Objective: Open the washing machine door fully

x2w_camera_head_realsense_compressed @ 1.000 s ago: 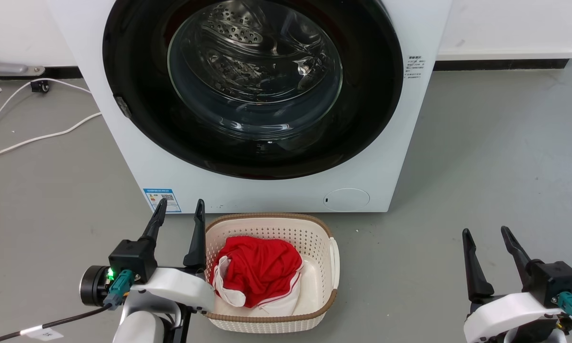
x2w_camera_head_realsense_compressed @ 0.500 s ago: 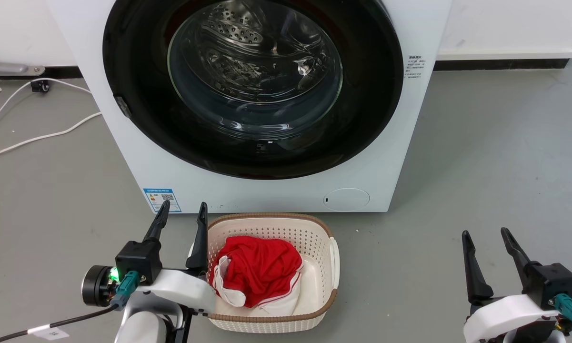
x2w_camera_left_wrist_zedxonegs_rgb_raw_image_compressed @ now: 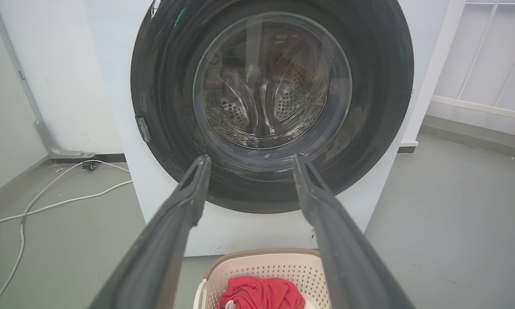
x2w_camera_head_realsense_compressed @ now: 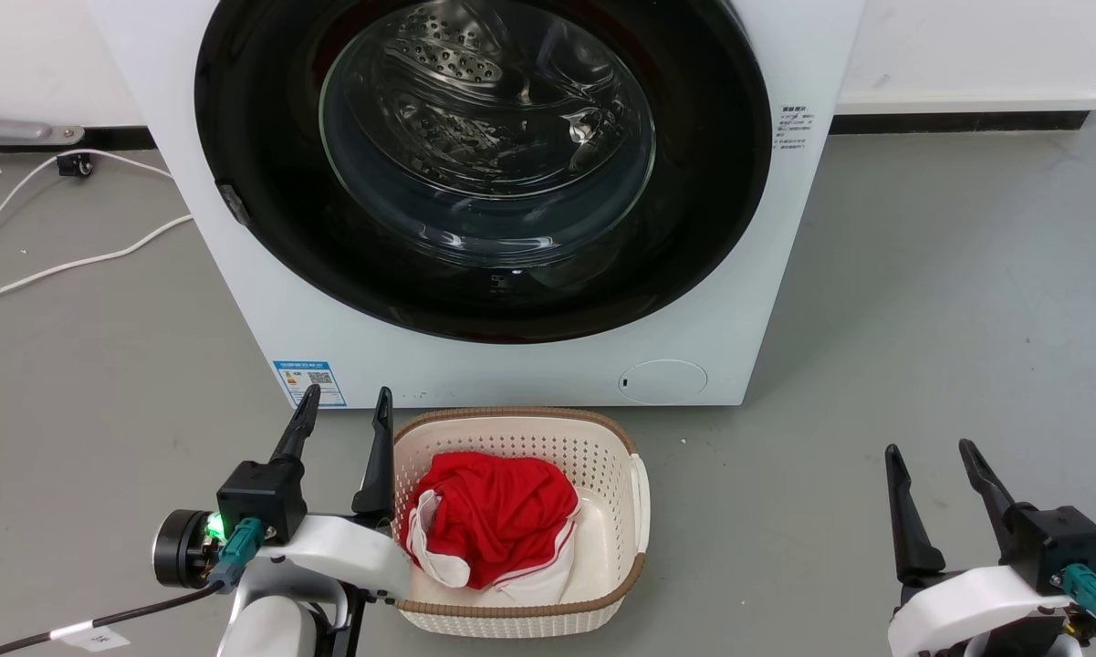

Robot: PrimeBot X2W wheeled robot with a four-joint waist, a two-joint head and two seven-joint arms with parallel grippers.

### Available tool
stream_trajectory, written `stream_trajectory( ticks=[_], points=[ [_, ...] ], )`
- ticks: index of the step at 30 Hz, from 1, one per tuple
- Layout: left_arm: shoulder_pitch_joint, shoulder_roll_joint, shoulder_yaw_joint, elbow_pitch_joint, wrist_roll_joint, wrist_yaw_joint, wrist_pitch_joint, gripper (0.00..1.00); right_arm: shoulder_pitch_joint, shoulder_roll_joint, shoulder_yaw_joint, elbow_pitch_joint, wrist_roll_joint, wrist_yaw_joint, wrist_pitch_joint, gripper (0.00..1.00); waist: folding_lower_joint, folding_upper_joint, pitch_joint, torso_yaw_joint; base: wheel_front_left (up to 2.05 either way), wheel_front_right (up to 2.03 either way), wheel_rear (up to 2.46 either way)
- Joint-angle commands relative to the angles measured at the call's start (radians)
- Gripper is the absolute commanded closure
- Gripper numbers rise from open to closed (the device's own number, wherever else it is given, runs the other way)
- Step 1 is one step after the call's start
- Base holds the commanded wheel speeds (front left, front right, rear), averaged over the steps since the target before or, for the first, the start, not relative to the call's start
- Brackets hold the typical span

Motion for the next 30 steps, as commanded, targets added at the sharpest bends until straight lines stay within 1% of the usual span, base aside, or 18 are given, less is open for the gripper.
stream_trajectory(
  ticks=[1,2,3,7,13,14,16,17,19,22,25,28,30],
  points=[
    [-0.01,-0.001,0.001,-0.001,-0.003,0.0,-0.003,0.0,-0.008,0.004,0.0,0.003,0.007,-0.001,-0.003,0.51,0.0,0.0,0.0,0.0,0.0,0.0,0.0],
    [-0.01,-0.001,0.0,-0.001,-0.004,0.0,-0.003,0.0,-0.008,0.004,0.0,0.004,0.01,-0.001,-0.001,0.77,0.0,0.0,0.0,0.0,0.0,0.0,0.0],
    [-0.01,-0.001,0.0,-0.001,-0.004,0.0,-0.003,0.0,-0.009,0.004,0.0,0.005,0.016,-0.001,-0.001,1.0,0.0,0.0,0.001,0.0,0.0,0.0,0.0],
    [-0.011,-0.001,-0.001,0.0,-0.005,0.004,-0.003,0.0,-0.01,0.004,0.001,0.012,0.032,-0.001,0.0,1.0,0.0,0.0,0.001,-0.001,0.0,0.0,0.0],
    [-0.011,-0.001,0.0,0.003,-0.006,0.005,-0.003,0.0,-0.013,0.004,0.005,0.03,0.106,-0.001,0.001,1.0,0.0,0.0,0.003,-0.001,0.0,0.0,0.0],
    [-0.011,-0.001,-0.001,0.002,-0.006,0.006,-0.003,0.0,-0.016,0.004,0.002,0.033,0.123,-0.001,-0.003,1.0,0.0,0.0,0.003,-0.001,0.0,0.0,0.0],
    [-0.012,-0.001,0.0,0.001,-0.007,0.008,-0.003,0.0,-0.022,0.004,-0.005,0.041,0.197,-0.001,-0.013,1.0,0.0,0.0,0.004,-0.001,0.0,0.0,0.0],
    [-0.011,-0.001,0.0,0.001,-0.008,0.008,-0.003,0.0,-0.026,0.004,-0.006,0.049,0.267,-0.001,-0.02,1.0,0.0,0.0,0.005,-0.001,0.0,0.0,0.0],
    [-0.01,-0.001,-0.003,-0.001,-0.009,0.009,-0.003,0.0,-0.029,0.004,0.007,0.075,0.474,-0.001,-0.033,1.0,0.0,0.0,0.006,-0.001,0.0,0.0,0.0],
    [-0.011,-0.001,-0.005,-0.004,-0.012,0.011,-0.003,0.0,-0.055,0.004,0.04,0.097,0.753,-0.001,-0.052,1.0,0.0,0.0,0.01,-0.002,0.0,0.0,0.0],
    [-0.016,-0.001,-0.004,-0.006,-0.015,0.01,-0.003,0.0,-0.075,0.003,0.063,0.105,1.007,-0.001,-0.066,1.0,0.0,0.0,0.015,-0.002,0.0,0.0,0.0],
    [-0.017,-0.001,-0.004,-0.009,-0.016,0.01,-0.003,0.0,-0.108,0.003,0.067,0.096,1.241,-0.001,-0.071,1.0,0.0,0.0,0.021,-0.002,0.0,0.0,0.0],
    [-0.017,-0.001,-0.003,-0.012,-0.018,0.011,-0.003,0.0,-0.131,0.003,0.058,0.089,1.366,-0.001,-0.068,1.0,0.0,0.0,0.027,-0.001,0.0,0.0,0.0]
  ],
)
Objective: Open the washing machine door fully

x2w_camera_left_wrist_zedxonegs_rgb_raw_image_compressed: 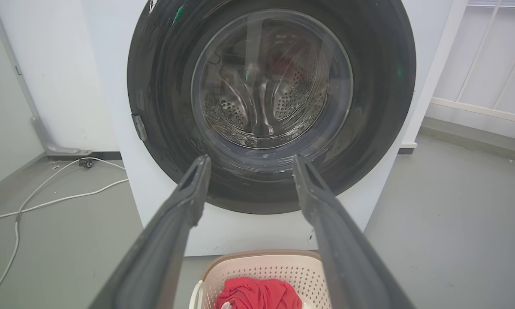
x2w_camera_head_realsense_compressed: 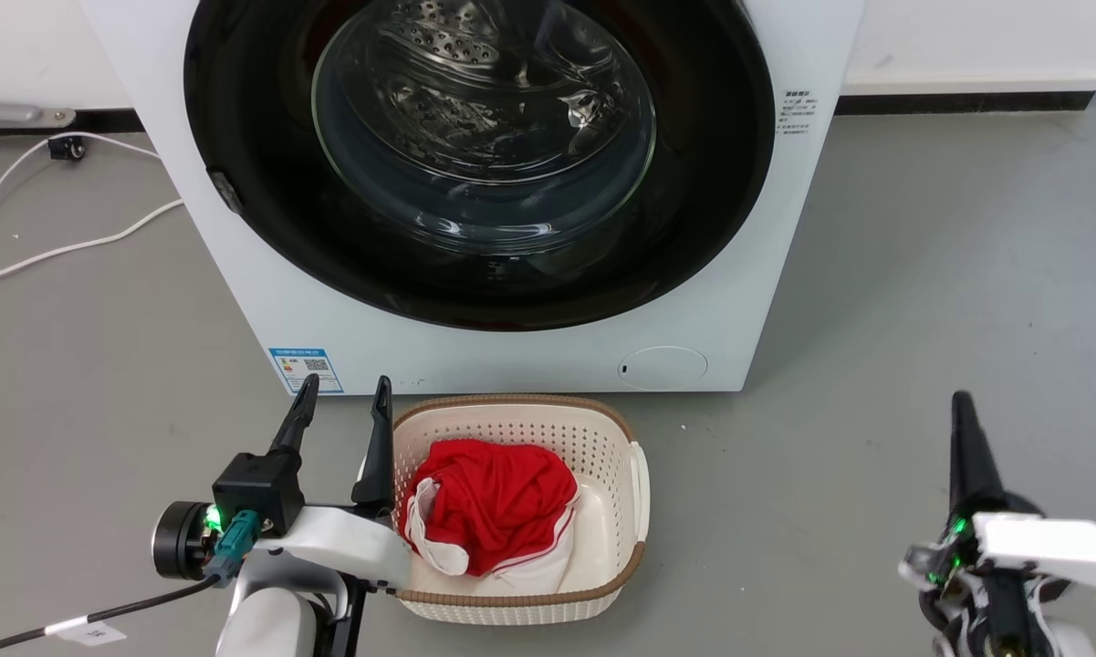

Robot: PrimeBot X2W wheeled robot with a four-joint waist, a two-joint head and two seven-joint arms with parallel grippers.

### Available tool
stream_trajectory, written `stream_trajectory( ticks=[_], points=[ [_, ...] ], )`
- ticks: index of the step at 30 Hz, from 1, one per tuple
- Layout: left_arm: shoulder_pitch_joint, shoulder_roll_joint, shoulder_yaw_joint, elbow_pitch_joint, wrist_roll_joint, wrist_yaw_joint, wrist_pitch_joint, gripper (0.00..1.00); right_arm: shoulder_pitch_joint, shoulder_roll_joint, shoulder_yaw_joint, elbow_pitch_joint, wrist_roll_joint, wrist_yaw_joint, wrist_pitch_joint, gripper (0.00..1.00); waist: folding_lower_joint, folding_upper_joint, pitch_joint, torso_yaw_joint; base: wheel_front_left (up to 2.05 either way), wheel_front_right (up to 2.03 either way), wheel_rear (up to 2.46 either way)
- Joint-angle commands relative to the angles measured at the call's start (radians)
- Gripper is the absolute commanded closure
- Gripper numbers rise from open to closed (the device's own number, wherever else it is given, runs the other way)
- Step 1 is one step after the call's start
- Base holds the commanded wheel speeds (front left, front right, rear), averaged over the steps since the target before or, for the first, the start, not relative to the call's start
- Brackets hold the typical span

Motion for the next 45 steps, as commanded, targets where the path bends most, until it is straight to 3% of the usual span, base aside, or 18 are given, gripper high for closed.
stream_trajectory(
  ticks=[1,5,14,21,28,37,45],
  points=[
    [-0.008,-0.001,0.003,-0.005,-0.003,0.005,-0.003,0.0,-0.032,0.001,-0.01,-0.01,0.085,0.0,0.005,1.0,0.0,0.0,0.006,0.0,0.0,0.0,0.0],
    [-0.014,-0.001,0.005,-0.015,-0.005,0.006,-0.003,0.0,-0.101,0.001,-0.05,0.005,0.252,0.0,0.037,1.0,0.0,0.0,0.022,-0.002,0.0,0.0,0.0],
    [-0.037,-0.001,0.006,-0.038,-0.009,-0.002,-0.003,0.0,-0.351,-0.096,-0.094,0.188,0.41,0.0,0.12,1.0,0.0,0.0,0.071,0.006,0.0,0.0,0.0],
    [-0.07,-0.001,-0.007,-0.063,-0.021,-0.011,-0.003,0.0,-0.614,-0.211,-0.022,0.401,0.402,0.0,0.173,1.0,0.0,0.0,0.13,0.03,0.0,0.0,0.0],
    [-0.097,-0.001,-0.02,-0.098,-0.034,-0.015,-0.003,0.0,-0.862,-0.276,0.07,0.601,0.379,0.0,0.256,1.0,0.0,0.0,0.198,0.059,0.0,0.0,0.0],
    [-0.135,-0.001,-0.032,-0.158,-0.049,-0.021,-0.003,0.0,-1.098,-0.29,0.192,0.798,0.317,0.0,0.369,1.0,0.0,0.0,0.291,0.09,0.0,0.0,0.0],
    [-0.149,-0.001,-0.037,-0.196,-0.051,-0.02,-0.003,0.0,-1.227,-0.256,0.263,0.925,0.262,0.0,0.405,1.0,0.0,0.0,0.337,0.109,0.0,0.0,0.0]
  ],
)
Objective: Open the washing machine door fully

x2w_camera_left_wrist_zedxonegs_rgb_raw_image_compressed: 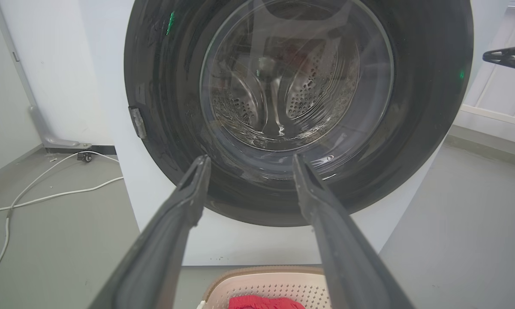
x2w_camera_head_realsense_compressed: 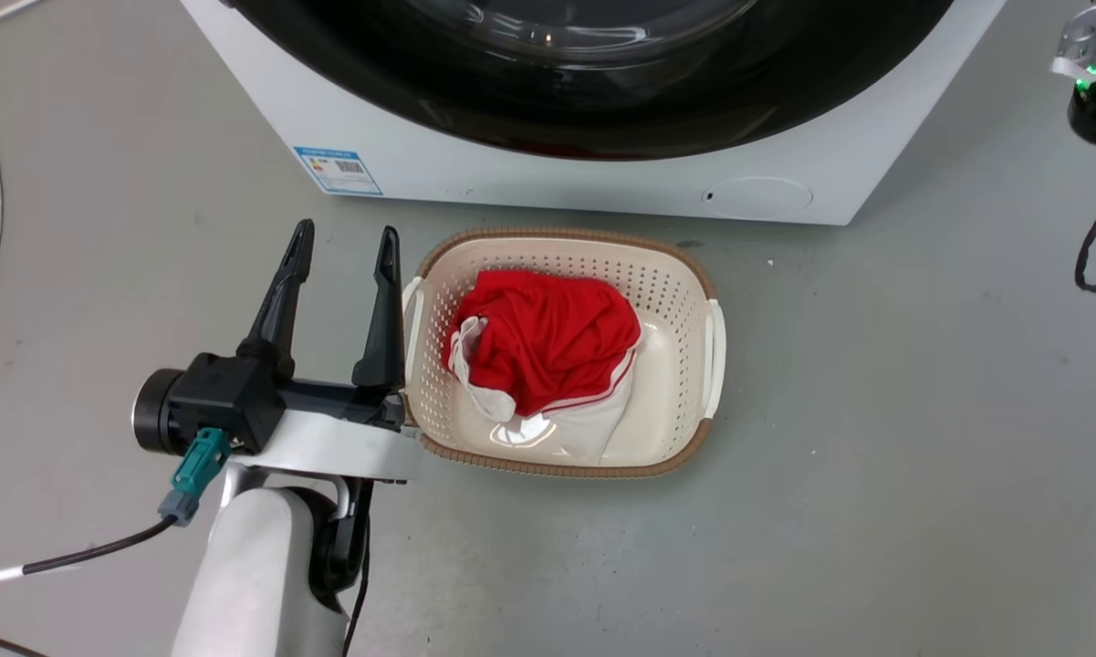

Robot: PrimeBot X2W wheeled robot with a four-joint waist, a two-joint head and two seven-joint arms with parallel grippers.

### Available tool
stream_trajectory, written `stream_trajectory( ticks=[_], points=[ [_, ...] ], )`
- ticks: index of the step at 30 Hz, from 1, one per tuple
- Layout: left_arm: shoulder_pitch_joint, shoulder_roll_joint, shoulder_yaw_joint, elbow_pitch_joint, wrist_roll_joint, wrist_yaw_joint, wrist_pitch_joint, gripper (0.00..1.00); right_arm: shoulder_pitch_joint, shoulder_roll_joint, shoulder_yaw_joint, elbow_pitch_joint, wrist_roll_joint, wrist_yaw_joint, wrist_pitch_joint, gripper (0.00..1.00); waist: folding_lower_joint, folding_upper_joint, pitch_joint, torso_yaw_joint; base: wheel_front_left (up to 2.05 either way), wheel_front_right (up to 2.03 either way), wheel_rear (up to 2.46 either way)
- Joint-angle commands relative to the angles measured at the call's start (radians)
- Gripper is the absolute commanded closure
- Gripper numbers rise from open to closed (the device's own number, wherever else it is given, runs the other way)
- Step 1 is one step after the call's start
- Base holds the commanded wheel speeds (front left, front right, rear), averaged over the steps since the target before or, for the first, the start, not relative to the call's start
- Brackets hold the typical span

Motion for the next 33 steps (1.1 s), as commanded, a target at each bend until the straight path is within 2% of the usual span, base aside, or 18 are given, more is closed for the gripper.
stream_trajectory(
  ticks=[1,15,22,33],
  points=[
    [-0.019,-0.001,-0.001,-0.008,-0.003,0.0,-0.003,0.0,-0.026,0.005,0.006,0.016,-0.008,0.0,0.0,1.0,-0.0001,0.0,0.013,0.009,0.0,0.0,0.0],
    [-0.043,-0.001,-0.005,-0.043,-0.017,0.003,-0.003,0.0,-0.148,0.025,0.021,0.12,-0.025,0.0,0.021,1.0,-0.0001,0.0,0.108,0.027,0.0,0.0,0.0],
    [-0.059,-0.001,-0.009,-0.045,-0.017,0.004,-0.003,0.0,-0.151,0.041,0.007,0.091,-0.005,0.0,0.07,1.0,-0.0001,0.0,0.13,0.025,0.0,0.0,0.0],
    [-0.068,-0.001,-0.018,-0.033,-0.018,0.005,-0.003,0.0,-0.111,0.033,-0.008,0.045,0.028,0.0,0.174,1.0,-0.0001,0.0,0.129,0.008,0.0,0.0,0.0]
  ],
)
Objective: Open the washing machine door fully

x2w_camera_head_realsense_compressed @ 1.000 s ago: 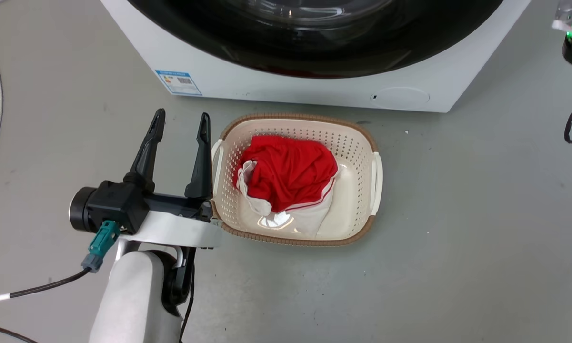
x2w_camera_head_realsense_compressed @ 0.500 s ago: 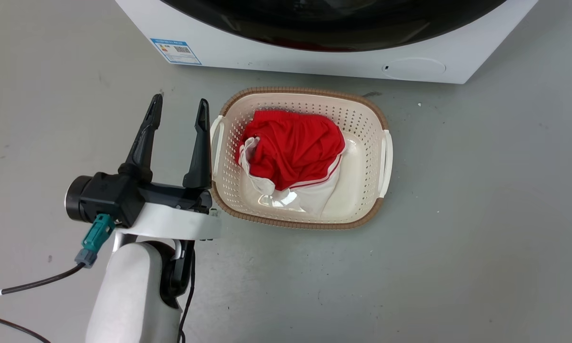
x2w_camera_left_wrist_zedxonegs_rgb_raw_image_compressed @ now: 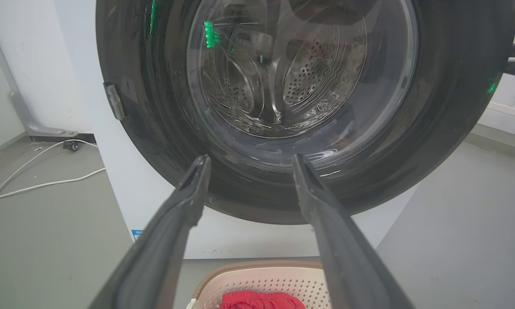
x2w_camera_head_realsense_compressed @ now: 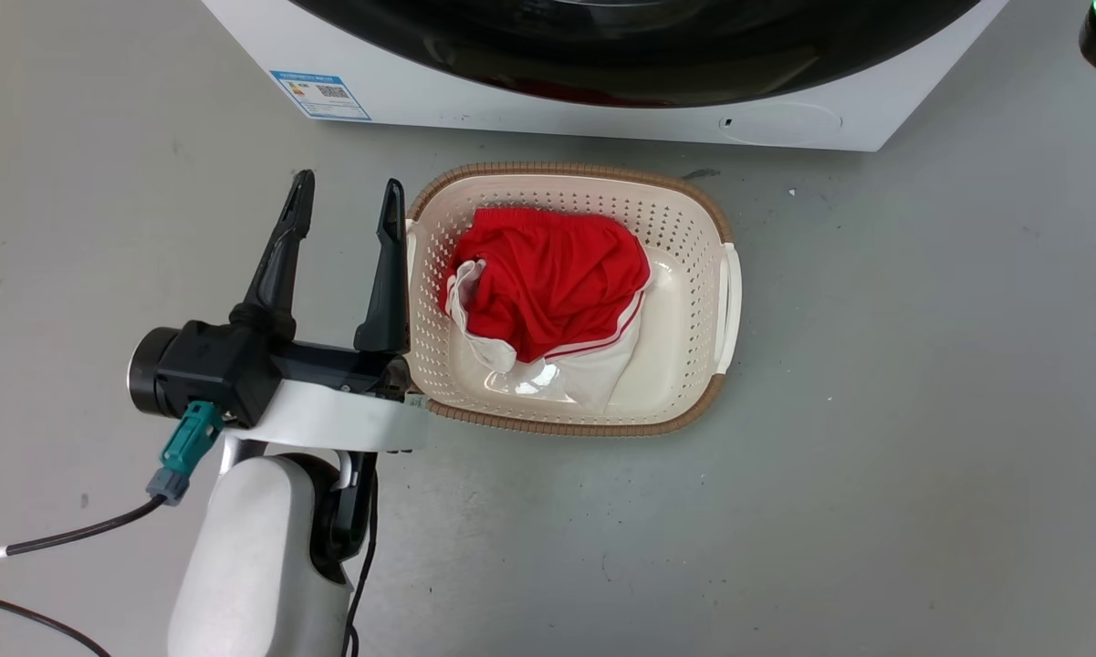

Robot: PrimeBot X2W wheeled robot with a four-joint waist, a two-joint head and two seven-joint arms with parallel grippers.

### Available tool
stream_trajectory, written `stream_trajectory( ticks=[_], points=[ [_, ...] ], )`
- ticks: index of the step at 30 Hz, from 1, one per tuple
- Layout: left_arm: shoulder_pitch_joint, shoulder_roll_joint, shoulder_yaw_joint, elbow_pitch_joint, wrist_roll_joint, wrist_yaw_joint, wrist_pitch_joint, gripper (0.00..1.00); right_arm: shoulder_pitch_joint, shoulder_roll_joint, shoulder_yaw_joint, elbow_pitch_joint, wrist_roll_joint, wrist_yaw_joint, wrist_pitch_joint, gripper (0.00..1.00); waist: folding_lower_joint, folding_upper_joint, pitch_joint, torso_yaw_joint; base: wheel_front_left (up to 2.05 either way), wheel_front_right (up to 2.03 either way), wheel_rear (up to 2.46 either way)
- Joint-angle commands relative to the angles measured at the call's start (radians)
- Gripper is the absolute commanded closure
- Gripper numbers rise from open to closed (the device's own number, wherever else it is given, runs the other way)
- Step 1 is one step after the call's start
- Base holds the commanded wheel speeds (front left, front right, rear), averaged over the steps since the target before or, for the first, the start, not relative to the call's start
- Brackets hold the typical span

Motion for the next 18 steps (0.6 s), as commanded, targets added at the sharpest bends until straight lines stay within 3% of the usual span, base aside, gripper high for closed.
stream_trajectory(
  ticks=[1,18],
  points=[
    [-0.013,-0.001,-0.004,0.002,0.001,0.004,-0.003,0.0,0.024,0.021,0.001,-0.013,0.011,0.0,0.026,1.0,-0.0001,0.0,-0.003,-0.002,0.0,0.0,0.0],
    [0.003,-0.001,-0.011,0.02,0.002,0.006,-0.003,0.0,0.163,0.031,-0.036,-0.125,0.097,0.0,0.216,1.0,-0.0001,0.0,-0.045,-0.021,0.0,0.0,0.0]
  ],
)
